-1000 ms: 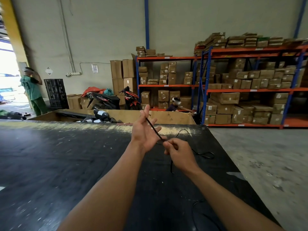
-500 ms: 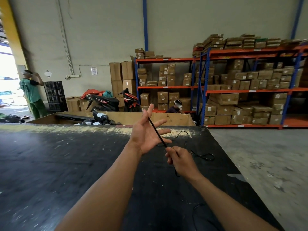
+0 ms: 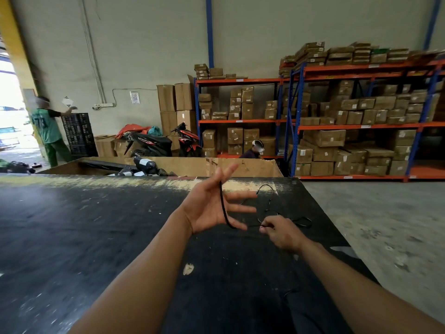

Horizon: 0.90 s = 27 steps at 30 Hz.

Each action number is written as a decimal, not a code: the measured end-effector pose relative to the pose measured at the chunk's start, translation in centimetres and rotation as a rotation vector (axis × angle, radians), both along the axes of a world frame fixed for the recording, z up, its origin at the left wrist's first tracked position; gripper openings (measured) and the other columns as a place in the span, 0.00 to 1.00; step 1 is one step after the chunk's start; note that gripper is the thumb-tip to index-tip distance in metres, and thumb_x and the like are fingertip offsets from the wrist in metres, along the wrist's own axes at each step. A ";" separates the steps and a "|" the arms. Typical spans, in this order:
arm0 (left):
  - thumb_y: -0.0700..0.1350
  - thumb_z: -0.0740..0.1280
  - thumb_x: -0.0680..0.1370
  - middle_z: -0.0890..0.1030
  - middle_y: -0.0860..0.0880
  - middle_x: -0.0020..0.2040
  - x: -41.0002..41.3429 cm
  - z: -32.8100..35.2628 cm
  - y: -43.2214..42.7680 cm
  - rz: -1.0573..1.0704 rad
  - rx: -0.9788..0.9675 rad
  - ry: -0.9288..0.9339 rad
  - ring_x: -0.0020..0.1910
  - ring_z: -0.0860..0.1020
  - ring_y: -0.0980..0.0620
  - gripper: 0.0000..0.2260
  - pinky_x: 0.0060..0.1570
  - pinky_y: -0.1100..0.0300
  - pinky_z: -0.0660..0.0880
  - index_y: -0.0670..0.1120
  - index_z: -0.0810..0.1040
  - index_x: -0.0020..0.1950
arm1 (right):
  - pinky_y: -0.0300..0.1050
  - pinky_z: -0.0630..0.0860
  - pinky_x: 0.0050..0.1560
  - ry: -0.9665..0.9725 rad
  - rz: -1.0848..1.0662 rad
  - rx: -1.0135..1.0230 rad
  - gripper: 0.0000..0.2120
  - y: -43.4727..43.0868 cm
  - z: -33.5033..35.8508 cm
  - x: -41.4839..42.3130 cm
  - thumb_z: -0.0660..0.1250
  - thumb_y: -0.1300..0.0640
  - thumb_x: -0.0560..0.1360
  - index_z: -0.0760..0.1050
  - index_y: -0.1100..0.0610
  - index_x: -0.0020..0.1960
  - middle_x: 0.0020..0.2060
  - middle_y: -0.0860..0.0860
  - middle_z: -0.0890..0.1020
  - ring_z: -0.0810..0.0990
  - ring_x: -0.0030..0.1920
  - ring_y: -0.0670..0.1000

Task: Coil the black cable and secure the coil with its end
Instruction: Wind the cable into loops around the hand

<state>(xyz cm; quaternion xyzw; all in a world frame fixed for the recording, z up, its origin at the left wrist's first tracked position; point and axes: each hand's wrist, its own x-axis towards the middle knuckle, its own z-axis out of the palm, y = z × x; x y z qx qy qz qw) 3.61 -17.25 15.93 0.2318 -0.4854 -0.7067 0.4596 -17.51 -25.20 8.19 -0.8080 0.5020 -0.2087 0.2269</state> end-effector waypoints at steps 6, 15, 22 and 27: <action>0.63 0.61 0.77 0.74 0.34 0.68 -0.5 -2.4 0.4 -0.073 0.103 -0.325 0.66 0.72 0.31 0.19 0.58 0.28 0.69 0.66 0.72 0.69 | 0.55 0.78 0.55 0.087 -0.031 -0.113 0.04 -2.1 3.7 -0.1 0.66 0.57 0.77 0.79 0.50 0.49 0.47 0.47 0.83 0.80 0.49 0.48; 0.63 0.60 0.78 0.66 0.34 0.72 -1.4 -4.7 0.0 0.011 0.228 -0.502 0.71 0.63 0.29 0.18 0.57 0.34 0.68 0.65 0.73 0.68 | 0.51 0.76 0.50 0.180 -0.013 -0.302 0.06 -2.7 9.6 1.0 0.68 0.52 0.77 0.80 0.53 0.50 0.47 0.51 0.83 0.79 0.47 0.50; 0.64 0.62 0.74 0.67 0.36 0.69 -0.8 -5.4 -1.1 0.209 0.270 -0.459 0.68 0.65 0.30 0.25 0.62 0.26 0.63 0.69 0.66 0.71 | 0.50 0.77 0.46 0.170 0.019 -0.427 0.10 -1.4 12.3 2.6 0.70 0.47 0.74 0.84 0.53 0.44 0.42 0.51 0.84 0.80 0.45 0.52; 0.66 0.66 0.66 0.56 0.35 0.77 -0.3 -5.0 -1.3 0.305 0.307 -0.403 0.73 0.57 0.27 0.44 0.62 0.22 0.57 0.63 0.51 0.78 | 0.50 0.78 0.41 0.075 0.078 -0.369 0.12 0.0 12.8 3.5 0.70 0.49 0.75 0.79 0.51 0.34 0.37 0.52 0.84 0.81 0.39 0.52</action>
